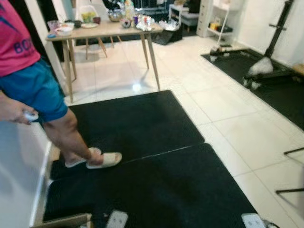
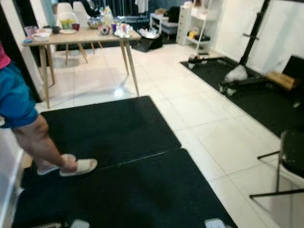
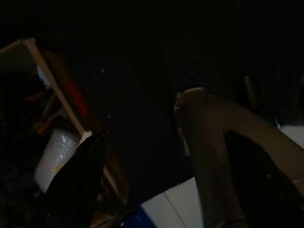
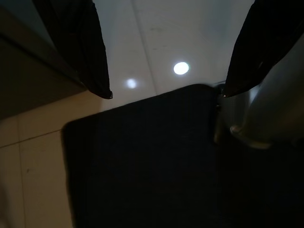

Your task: Restocking fridge

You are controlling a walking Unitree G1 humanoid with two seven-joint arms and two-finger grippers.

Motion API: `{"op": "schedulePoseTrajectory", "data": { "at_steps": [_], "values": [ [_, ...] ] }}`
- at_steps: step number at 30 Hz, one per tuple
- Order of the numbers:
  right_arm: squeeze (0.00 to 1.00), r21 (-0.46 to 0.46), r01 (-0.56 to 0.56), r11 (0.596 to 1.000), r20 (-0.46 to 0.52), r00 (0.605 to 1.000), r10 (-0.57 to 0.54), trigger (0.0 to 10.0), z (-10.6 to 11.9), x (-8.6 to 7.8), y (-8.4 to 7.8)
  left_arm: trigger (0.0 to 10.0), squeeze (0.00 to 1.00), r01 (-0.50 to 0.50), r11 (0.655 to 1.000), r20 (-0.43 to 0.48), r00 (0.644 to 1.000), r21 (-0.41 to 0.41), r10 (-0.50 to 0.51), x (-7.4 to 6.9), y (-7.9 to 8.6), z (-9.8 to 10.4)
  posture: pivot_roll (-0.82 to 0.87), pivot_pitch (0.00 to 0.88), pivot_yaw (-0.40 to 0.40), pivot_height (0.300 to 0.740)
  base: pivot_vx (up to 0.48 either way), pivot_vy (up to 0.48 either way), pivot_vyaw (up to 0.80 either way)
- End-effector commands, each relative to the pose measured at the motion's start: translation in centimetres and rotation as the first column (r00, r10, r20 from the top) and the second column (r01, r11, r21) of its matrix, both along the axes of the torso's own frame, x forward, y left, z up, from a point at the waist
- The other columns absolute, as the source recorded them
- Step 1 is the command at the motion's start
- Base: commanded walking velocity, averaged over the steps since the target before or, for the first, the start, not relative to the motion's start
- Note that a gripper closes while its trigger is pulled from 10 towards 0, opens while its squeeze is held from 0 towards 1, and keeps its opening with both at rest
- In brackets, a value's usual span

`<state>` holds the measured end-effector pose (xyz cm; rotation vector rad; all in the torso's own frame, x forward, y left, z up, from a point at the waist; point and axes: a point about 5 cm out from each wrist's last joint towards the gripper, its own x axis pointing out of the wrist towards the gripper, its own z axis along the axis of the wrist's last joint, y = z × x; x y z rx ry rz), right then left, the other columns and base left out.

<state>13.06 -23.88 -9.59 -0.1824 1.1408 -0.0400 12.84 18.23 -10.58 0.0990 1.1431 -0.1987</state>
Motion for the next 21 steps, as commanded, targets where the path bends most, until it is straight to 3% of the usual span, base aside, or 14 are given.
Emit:
{"op": "schedulePoseTrajectory", "data": {
  "at_steps": [1, 21],
  "values": [
    [0.0, -0.016, 0.013, 1.0, -0.005, 1.0, -0.013, 10.0, 0.13, -0.16, -0.73, 10.0, 0.0, 0.014, 1.0, -0.012, 1.0, 0.005, -0.014, -0.26, 0.09, -0.08, -0.05, 0.0, -0.012, 0.738, 0.364, 0.0, 0.0],
    [0.0, -0.014, 0.01, 1.0, -0.015, 1.0, -0.011, 10.0, 0.02, -0.45, -0.68, 10.0, 0.0, 0.012, 1.0, -0.009, 1.0, -0.003, -0.012, -0.03, -0.39, -0.07, -0.05, 0.0, -0.016, 0.738, 0.37, 0.0, 0.0]
  ]
}}
